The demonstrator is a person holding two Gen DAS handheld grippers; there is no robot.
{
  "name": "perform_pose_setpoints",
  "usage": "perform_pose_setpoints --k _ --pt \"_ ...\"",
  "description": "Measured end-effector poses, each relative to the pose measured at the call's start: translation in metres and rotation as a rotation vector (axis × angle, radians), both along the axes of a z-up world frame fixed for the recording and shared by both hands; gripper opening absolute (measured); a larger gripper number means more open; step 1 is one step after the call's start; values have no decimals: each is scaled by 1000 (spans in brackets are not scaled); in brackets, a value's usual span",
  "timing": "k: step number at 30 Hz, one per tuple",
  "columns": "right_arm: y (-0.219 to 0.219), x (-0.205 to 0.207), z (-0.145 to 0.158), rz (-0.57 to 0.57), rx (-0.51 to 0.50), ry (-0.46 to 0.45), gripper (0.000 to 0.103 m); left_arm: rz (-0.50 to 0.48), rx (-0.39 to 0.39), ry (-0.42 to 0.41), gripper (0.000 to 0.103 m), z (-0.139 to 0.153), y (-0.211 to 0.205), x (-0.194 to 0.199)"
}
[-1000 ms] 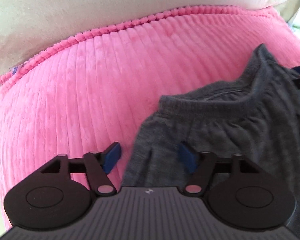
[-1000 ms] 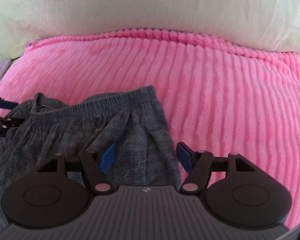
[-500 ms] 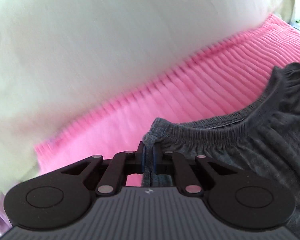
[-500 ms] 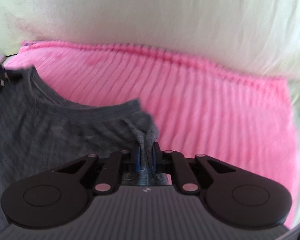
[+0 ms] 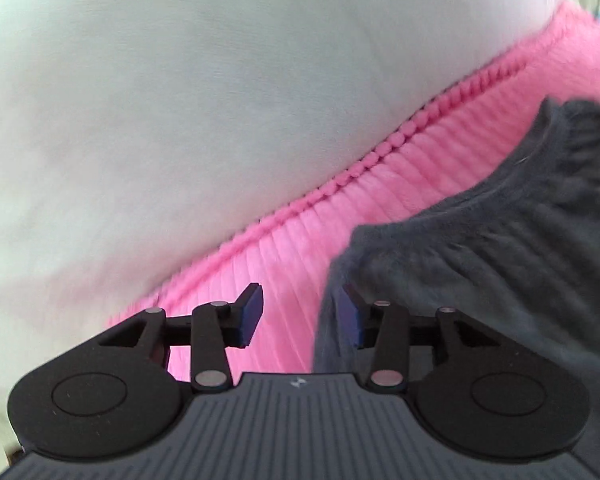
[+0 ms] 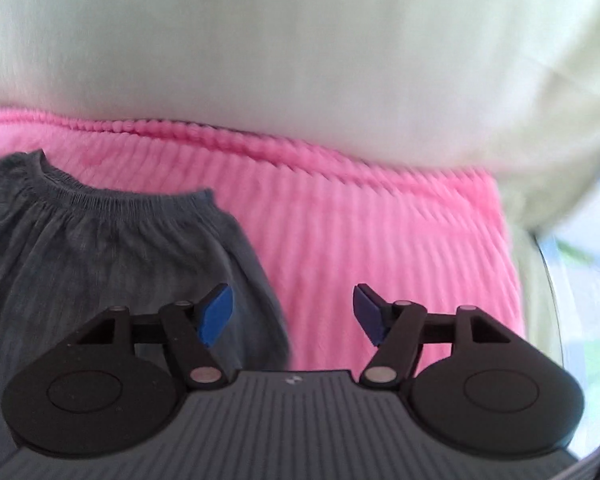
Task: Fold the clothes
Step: 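Grasp the shorts leg hem with the left gripper while the right gripper pins the waistband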
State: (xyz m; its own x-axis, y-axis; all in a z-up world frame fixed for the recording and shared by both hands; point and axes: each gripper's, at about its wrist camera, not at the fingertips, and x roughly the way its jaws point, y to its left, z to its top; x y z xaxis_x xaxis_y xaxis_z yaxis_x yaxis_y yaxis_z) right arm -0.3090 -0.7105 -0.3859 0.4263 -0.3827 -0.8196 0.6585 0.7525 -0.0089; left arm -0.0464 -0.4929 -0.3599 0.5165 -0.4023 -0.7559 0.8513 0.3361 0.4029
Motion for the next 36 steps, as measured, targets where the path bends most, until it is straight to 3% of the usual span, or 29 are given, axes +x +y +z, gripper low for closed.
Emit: perform_pose_setpoints --k 2,4,5,6,9,13,20,23,26,28,31,34,36 --pt "7 -42 8 -24 108 -37 55 -64 9 36 48 11 16 -47" --pt "17 -72 9 -29 184 -35 47 -158 40 99 50 15 34 -128" --pt "22 -82 8 -27 213 -29 42 -170 45 110 50 15 36 -144" --pt "32 -101 5 -9 255 -19 39 -192 56 135 50 14 44 -192" --pt "55 -135 -11 93 313 -12 31 -175 74 170 50 6 51 -261" --pt "59 -157 -23 134 331 -47 29 -99 128 118 50 -14 51 -339" --pt "56 -143 -51 113 327 -80 29 2 126 83 50 -31 41 -359" --pt "65 -135 -70 131 301 -49 6 23 138 46 50 -41 40 -357" --pt "62 -147 -50 111 258 -91 5 29 133 14 50 -43 38 -352" --pt "59 -155 -38 88 235 -99 5 13 138 5 51 -44 36 -348" --pt "44 -164 -25 53 250 -114 5 -42 179 3 60 -58 32 -348" --pt "47 -149 -38 75 218 -72 5 -128 247 -25 60 -81 25 -353" --pt "52 -137 -47 86 250 -55 7 -167 277 -79 60 -95 24 -356"
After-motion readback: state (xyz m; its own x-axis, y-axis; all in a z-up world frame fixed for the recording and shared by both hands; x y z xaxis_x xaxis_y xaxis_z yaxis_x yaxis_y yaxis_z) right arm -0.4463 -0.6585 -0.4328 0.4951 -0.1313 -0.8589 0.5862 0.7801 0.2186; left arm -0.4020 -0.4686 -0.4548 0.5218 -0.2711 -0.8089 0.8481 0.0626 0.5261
